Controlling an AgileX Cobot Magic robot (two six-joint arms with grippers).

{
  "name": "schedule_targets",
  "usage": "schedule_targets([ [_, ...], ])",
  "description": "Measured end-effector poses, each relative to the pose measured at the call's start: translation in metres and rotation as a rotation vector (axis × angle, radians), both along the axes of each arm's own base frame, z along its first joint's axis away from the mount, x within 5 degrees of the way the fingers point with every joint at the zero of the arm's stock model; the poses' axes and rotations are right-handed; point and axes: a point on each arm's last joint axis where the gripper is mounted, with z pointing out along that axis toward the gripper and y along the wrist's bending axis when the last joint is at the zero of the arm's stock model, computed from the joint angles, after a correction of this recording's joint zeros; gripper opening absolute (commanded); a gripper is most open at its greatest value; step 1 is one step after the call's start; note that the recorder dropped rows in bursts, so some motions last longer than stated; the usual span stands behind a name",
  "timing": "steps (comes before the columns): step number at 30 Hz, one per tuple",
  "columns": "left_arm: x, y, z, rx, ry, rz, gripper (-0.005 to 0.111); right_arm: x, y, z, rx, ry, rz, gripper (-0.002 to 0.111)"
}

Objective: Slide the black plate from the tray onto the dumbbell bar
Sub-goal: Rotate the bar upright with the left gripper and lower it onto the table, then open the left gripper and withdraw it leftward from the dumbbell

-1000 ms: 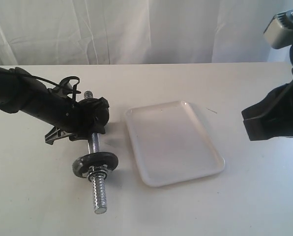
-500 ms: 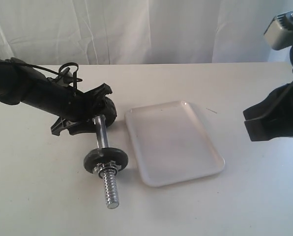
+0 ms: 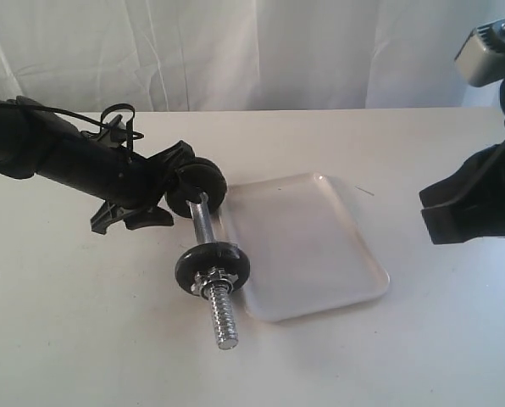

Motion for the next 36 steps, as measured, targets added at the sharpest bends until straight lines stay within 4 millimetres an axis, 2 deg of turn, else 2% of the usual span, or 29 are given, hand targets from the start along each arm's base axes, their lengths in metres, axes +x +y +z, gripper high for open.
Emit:
schedule_targets([
  [3, 0.0, 0.0, 0.0, 0.001, -0.001, -0.001, 0.016, -0.0001, 0.0, -0.0001, -0.001, 0.002, 0.0, 0.0],
  [4, 0.0, 0.0, 0.0, 0.001, -0.002, -0.003, 0.0, -0.0003, 0.0, -0.0002, -0.001, 0.004, 0.001, 0.0],
  [36, -0.0004, 0.002, -0.0014, 0.07, -0.045, -0.07, 0.0, -0.0003, -0.0003, -0.0004, -0.002, 0.006, -0.003, 0.0],
])
